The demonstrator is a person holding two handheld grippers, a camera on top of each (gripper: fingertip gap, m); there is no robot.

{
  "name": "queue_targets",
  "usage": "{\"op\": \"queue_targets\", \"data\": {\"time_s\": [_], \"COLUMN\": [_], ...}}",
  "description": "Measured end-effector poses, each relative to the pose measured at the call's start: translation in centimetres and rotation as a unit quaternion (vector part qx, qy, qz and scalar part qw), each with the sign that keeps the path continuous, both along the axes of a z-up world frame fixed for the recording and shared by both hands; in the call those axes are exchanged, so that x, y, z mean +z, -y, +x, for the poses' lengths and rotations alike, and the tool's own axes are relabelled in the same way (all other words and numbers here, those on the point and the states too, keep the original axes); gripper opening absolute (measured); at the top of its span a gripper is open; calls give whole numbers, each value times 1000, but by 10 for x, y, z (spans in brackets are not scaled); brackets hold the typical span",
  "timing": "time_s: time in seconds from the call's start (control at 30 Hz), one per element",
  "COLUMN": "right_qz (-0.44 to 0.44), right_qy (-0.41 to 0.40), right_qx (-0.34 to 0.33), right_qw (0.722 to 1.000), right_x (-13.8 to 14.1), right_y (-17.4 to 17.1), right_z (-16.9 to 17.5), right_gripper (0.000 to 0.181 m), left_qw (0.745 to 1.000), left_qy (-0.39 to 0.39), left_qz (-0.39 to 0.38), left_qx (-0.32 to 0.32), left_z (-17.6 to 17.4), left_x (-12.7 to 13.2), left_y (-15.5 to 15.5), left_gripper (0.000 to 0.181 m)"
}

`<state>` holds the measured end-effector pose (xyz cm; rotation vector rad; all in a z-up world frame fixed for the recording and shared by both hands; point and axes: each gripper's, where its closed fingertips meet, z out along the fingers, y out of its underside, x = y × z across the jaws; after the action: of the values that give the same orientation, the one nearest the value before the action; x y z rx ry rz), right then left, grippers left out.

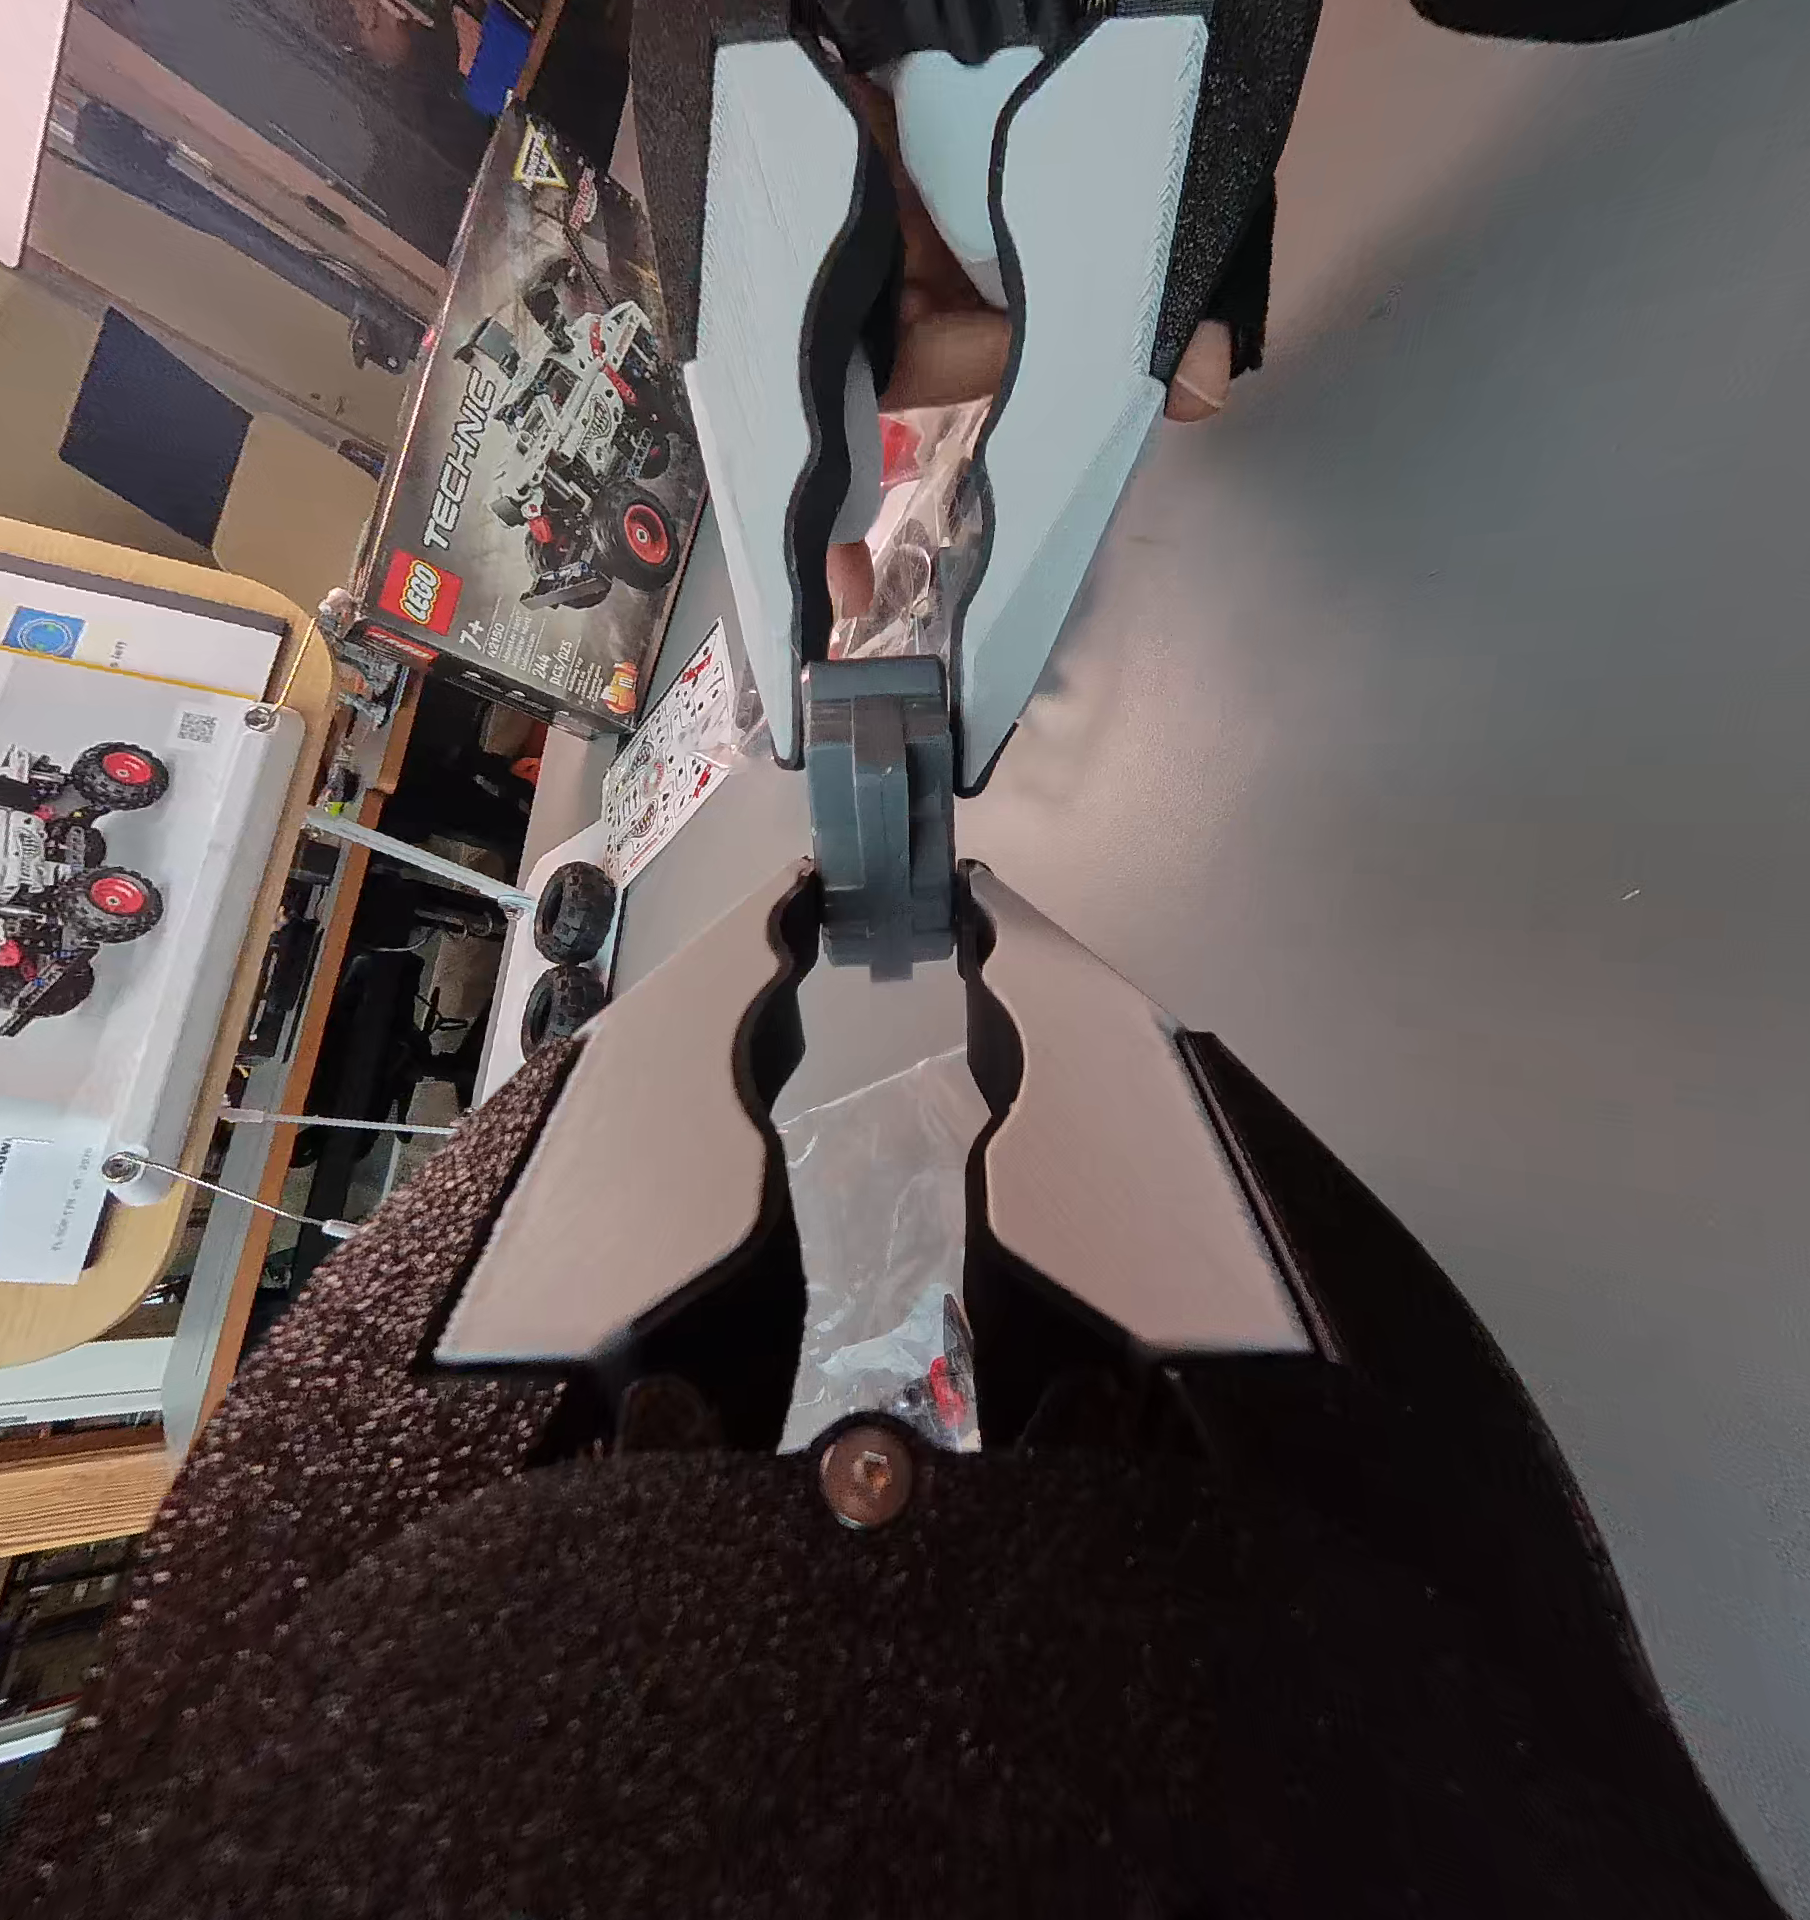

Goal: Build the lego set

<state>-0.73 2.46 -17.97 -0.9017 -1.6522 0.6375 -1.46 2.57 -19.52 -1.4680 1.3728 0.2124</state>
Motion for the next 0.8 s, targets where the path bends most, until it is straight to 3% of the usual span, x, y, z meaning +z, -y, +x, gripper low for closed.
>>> {"op": "queue_targets", "data": {"time_s": [0.13,0.23,0.43,0.5,0.6,0.7,0.8], "right_qz": [85,171,237,161,8,-87,-140], "right_qy": [6,6,-24,-40,-60,-82,-82], "right_qx": [-8,-20,-65,-73,-83,-83,-79], "right_qw": [996,985,969,983,995,989,984], "right_x": [0,0,13,20,30,37,35], "right_y": [-3,-4,-11,-14,-23,-29,-31], "right_z": [2,1,-2,-1,1,4,4], "right_gripper": [27,27,27,40,57,61,59], "left_qw": [1000,1000,998,996,982,938,876], "left_qy": [11,2,-22,1,129,252,346], "left_qz": [10,17,56,53,23,-5,-69], "left_qx": [5,3,32,68,136,237,329], "left_z": [-3,-3,-17,-37,-79,-147,-210], "left_x": [1,1,15,26,57,86,84], "left_y": [-4,-2,-9,-15,-23,-32,-41], "left_gripper": [35,28,27,27,26,26,26]}}
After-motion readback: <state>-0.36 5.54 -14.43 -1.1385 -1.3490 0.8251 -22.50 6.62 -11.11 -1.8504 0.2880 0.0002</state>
